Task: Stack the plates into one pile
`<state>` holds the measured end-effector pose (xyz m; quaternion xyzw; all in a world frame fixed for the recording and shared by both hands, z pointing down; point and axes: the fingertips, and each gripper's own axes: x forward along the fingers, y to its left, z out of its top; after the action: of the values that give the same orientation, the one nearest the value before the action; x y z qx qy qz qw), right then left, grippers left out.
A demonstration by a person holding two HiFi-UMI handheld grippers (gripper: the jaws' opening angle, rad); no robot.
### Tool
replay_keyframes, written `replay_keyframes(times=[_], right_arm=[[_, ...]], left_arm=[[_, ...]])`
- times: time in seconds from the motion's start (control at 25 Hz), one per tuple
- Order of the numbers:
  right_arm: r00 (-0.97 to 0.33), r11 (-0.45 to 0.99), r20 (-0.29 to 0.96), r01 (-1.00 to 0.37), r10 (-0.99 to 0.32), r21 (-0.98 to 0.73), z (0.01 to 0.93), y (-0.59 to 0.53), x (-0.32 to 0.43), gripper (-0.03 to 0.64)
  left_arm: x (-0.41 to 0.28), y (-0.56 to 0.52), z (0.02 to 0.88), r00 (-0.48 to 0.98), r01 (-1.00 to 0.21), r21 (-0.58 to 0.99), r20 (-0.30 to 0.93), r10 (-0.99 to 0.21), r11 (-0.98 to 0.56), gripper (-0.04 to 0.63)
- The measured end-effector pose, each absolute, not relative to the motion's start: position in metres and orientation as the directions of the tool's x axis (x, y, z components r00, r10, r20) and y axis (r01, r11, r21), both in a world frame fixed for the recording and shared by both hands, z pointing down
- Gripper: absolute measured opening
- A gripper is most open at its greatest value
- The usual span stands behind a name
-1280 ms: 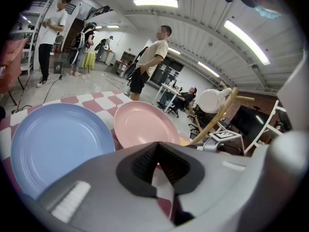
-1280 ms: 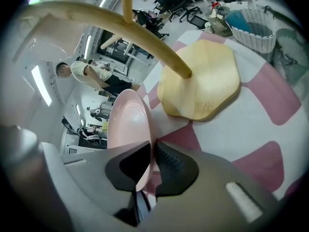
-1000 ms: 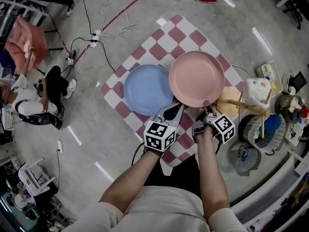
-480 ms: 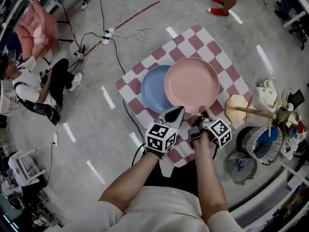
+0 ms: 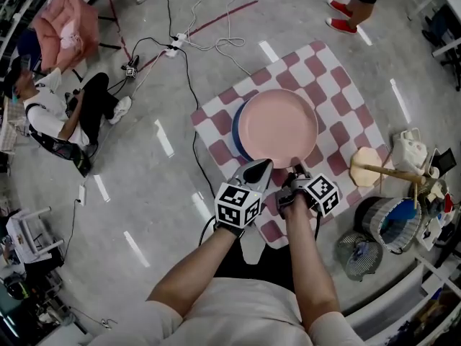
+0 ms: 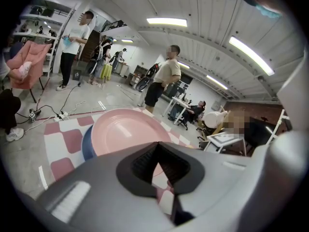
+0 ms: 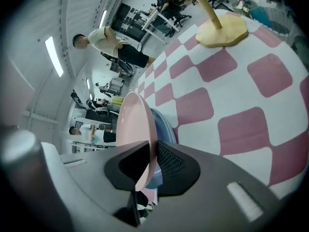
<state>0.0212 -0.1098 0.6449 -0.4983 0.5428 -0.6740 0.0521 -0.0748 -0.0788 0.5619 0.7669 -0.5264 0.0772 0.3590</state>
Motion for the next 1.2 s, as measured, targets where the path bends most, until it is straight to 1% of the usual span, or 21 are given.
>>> replay_keyframes(times=[0.28,0.56,0.72,0.84,1.04,1.2], right_arm=[[-0.509,-0.418,0.643,-0.494,-0.573,-0.763,0.662,-0.107,-0.002,0.051],[-0.506,-0.415,0.666,-0.526,-0.548,-0.742,0.672,-0.105,-0.008,0.049],[-0.493,-0.368,0.71,-0.621,-0.503,-0.692,0.675,-0.103,-0.01,0.051],[-0.475,-0.332,0.743,-0.684,-0.473,-0.649,0.674,-0.104,-0.006,0.083],[-0.464,-0.31,0.785,-0.738,-0.412,-0.599,0.677,-0.097,-0.002,0.091],[-0.452,-0.278,0.795,-0.767,-0.405,-0.578,0.672,-0.094,0.004,0.091]], left_arm=[[-0.1,-0.07,0.57,0.398,-0.869,0.474,0.505,-0.766,-0.14,0.006],[-0.115,-0.067,0.569,0.39,-0.866,0.486,0.501,-0.773,-0.121,0.006],[-0.117,-0.069,0.569,0.386,-0.866,0.485,0.499,-0.776,-0.119,0.006],[-0.112,-0.072,0.568,0.39,-0.863,0.491,0.494,-0.777,-0.121,0.006],[-0.112,-0.076,0.559,0.397,-0.86,0.494,0.486,-0.779,-0.129,0.006],[-0.111,-0.081,0.552,0.399,-0.859,0.493,0.475,-0.784,-0.139,0.006]])
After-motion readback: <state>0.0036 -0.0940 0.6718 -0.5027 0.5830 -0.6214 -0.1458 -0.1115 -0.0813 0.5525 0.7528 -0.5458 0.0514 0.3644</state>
